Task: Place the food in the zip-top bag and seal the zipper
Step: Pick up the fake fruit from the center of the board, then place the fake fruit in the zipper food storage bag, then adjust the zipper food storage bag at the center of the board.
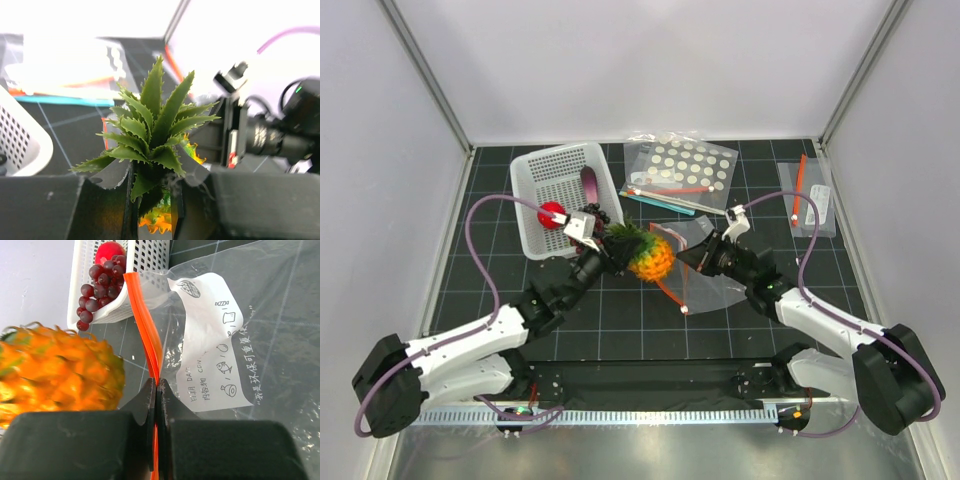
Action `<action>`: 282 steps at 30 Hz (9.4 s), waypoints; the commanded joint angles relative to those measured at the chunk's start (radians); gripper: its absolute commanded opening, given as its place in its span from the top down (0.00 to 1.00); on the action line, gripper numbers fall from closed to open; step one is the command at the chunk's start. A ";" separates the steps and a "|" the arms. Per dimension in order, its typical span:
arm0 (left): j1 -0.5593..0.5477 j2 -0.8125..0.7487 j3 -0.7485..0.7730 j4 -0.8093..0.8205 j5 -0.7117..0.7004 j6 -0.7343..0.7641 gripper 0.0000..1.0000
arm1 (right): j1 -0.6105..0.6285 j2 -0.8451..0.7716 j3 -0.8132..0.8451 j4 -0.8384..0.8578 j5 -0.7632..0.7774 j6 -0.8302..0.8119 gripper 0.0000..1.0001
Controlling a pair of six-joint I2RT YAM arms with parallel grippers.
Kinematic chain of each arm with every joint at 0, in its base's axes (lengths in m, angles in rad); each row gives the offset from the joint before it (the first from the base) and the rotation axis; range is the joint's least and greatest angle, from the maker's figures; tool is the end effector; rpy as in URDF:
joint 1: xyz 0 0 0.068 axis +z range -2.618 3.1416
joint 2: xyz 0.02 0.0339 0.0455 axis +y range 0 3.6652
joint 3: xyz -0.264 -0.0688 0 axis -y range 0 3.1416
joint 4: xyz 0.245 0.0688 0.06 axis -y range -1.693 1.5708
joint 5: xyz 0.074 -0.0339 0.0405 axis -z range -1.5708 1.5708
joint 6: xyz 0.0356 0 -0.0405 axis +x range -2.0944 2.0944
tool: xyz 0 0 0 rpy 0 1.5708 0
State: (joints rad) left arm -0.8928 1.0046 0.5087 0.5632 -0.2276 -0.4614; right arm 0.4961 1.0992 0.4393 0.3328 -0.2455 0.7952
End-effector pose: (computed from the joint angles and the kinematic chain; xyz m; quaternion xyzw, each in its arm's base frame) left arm 0.1511 -0.1748 0.2798 0.0642 0.6805 -0.3943 0.6142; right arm 0.2010 0.1186 0.2110 0.0497 0.8083 0.4274 0.4019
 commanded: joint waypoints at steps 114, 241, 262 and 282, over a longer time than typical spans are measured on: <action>-0.074 0.605 0.051 0.465 -0.062 -0.034 1.00 | -0.059 -0.179 0.148 -0.379 0.159 -0.137 0.21; -0.014 0.344 0.519 -0.740 -0.110 -0.178 0.02 | 0.636 -0.506 0.018 -0.204 0.921 -0.395 0.99; 0.003 0.503 0.585 -0.750 0.014 -0.149 1.00 | 0.636 -0.498 0.010 -0.235 0.939 -0.410 0.60; 0.003 0.431 0.554 -0.720 0.011 -0.114 1.00 | 0.636 -0.205 0.527 -0.856 1.192 -0.366 0.36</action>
State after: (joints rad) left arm -0.8944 1.4712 1.0649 -0.1978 -0.2241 -0.5938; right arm 1.1305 0.8406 0.8993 -0.4496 0.8993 0.4290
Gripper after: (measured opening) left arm 0.012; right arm 0.640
